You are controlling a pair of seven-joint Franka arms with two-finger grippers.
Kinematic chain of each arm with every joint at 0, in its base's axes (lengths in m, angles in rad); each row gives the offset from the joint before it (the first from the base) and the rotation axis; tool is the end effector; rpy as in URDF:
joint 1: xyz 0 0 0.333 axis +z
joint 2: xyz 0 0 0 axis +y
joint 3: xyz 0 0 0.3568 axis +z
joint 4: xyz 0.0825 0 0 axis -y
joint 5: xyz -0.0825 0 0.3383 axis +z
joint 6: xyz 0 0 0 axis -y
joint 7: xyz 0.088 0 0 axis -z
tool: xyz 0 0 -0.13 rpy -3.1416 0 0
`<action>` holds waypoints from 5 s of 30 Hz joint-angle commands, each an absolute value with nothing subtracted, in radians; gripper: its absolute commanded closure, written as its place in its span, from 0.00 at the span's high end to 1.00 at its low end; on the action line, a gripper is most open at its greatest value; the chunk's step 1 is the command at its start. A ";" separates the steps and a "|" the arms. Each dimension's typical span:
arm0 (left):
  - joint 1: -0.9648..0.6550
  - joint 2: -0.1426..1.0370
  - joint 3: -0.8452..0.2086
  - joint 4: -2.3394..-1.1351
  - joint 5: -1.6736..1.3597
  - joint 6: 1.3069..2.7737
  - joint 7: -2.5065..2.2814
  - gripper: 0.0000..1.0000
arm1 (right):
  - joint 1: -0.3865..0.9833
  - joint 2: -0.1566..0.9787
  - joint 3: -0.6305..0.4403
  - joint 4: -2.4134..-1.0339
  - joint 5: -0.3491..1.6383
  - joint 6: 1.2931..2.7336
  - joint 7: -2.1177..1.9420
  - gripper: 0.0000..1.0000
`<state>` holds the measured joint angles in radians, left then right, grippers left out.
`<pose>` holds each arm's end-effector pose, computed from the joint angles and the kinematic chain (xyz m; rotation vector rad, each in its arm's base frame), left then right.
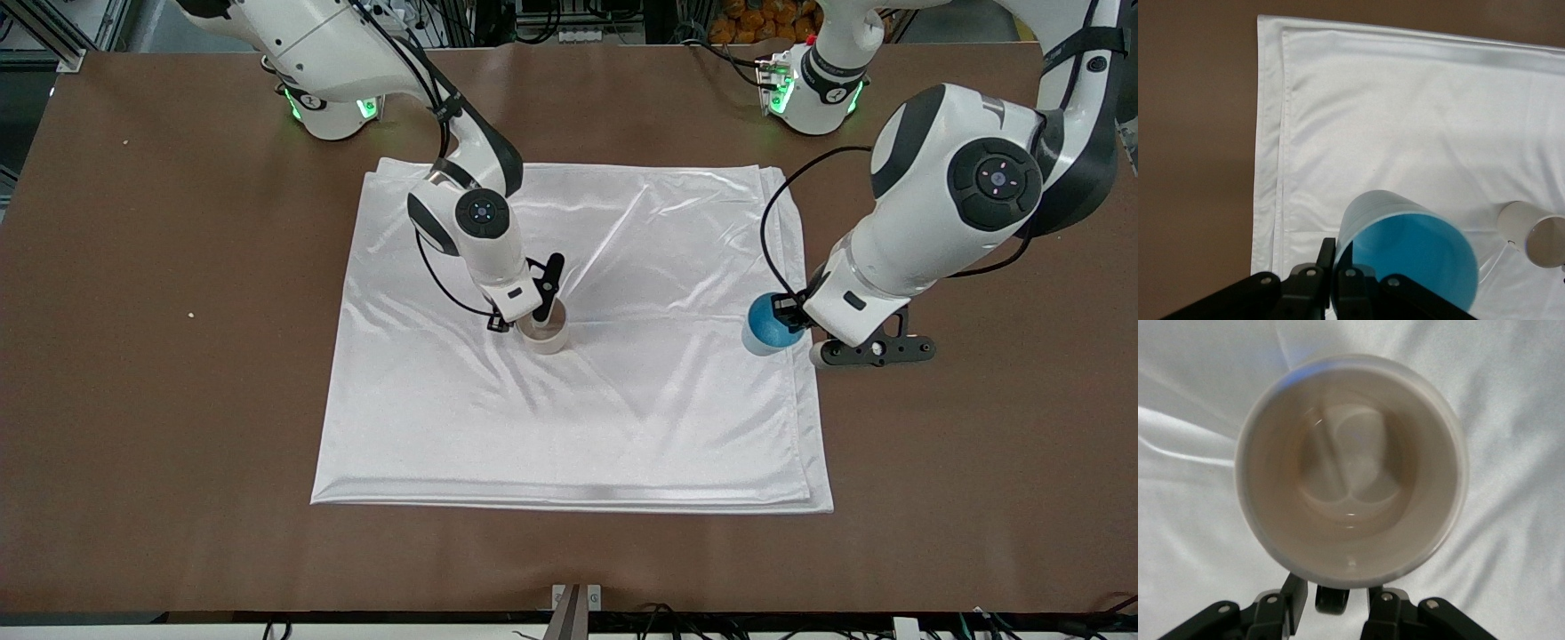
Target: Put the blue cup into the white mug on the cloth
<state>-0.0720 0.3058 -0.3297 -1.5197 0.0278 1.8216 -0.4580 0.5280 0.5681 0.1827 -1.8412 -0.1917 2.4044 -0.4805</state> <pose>0.5811 -0.2141 0.5212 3.0705 0.0989 -0.0278 0.4931 0.4036 0.2675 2.4728 1.8884 0.0198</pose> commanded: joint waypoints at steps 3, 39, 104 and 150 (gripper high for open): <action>-0.120 0.311 -0.330 -1.511 0.038 1.812 -0.532 0.00 | 0.528 0.568 0.175 -1.815 -0.215 2.387 -0.449 0.75; -0.462 0.491 -0.313 -1.508 0.044 2.063 -1.000 0.00 | 0.281 0.029 0.164 -1.778 -0.207 1.951 -0.437 1.00; -0.513 0.499 -0.222 -1.428 0.193 2.097 -0.907 1.00 | -0.181 0.018 0.156 -1.572 0.026 1.583 0.117 1.00; -0.037 0.160 -0.106 -1.554 0.015 1.743 -0.226 1.00 | -0.064 -0.005 0.026 -1.568 0.025 1.585 0.101 1.00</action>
